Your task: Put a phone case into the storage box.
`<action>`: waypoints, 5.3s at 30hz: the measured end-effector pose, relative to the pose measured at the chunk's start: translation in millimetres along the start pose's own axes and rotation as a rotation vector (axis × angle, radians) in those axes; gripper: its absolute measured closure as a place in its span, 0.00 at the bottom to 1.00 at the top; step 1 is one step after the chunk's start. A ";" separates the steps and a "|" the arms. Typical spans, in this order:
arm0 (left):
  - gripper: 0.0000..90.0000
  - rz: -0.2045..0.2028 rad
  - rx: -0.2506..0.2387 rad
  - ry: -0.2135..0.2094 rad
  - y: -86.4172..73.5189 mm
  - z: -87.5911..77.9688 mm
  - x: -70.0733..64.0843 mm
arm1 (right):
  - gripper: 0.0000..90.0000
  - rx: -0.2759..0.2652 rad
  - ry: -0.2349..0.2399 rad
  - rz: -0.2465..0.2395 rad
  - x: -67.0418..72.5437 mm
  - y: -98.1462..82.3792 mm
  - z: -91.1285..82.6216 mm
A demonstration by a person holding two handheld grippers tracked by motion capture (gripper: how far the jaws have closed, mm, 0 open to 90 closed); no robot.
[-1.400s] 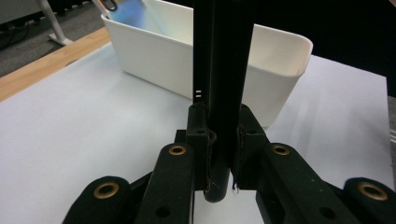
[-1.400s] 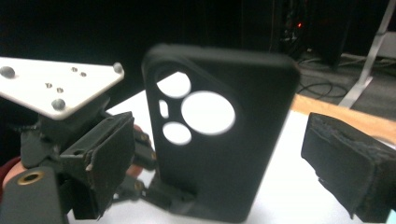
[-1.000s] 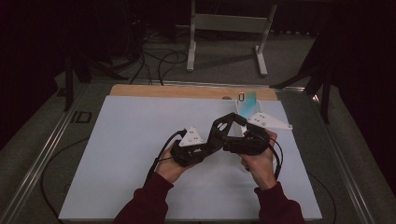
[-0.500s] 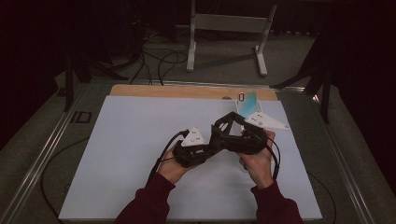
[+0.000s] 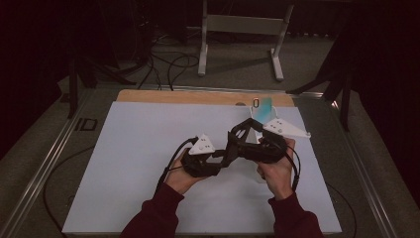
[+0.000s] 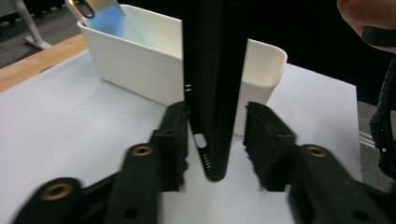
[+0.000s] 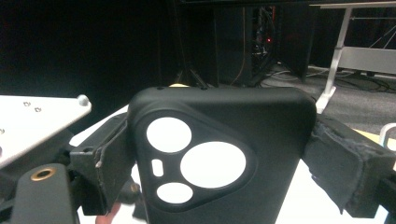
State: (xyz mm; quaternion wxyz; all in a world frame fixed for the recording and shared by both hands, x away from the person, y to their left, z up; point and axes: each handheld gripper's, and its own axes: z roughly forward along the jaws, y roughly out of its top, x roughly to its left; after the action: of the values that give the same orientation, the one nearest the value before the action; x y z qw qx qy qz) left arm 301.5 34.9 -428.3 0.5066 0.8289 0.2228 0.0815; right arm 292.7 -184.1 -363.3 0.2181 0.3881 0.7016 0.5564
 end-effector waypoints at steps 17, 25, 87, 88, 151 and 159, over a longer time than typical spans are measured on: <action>0.11 -0.037 -0.035 0.172 -11.6 -35.0 16.7 | 0.15 0.007 -0.010 -0.011 -12.7 1.3 -4.9; 0.00 -0.078 -0.028 0.250 -19.6 -54.6 31.3 | 0.15 0.004 -0.031 -0.013 -18.9 4.2 -7.6; 0.00 -0.140 -0.040 0.517 -102.3 -132.5 59.3 | 0.15 -0.010 -0.200 0.011 -71.8 16.0 -12.4; 0.00 -0.147 -0.039 0.517 -107.5 -136.2 59.8 | 0.15 -0.010 -0.200 0.011 -71.8 16.0 -12.4; 0.00 -0.166 -0.085 0.571 -144.4 -157.1 53.9 | 0.15 -0.023 -0.368 0.086 -118.1 24.0 9.2; 0.00 -0.166 -0.087 0.570 -144.1 -157.1 53.7 | 0.15 -0.012 -0.392 0.098 -124.5 23.4 17.3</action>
State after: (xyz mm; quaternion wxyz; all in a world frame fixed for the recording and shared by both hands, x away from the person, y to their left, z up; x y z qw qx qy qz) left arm 251.2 241.3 -485.0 0.4635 0.7290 0.4196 0.2786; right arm 387.7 -269.7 -361.7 0.3254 0.5214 0.6227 0.4843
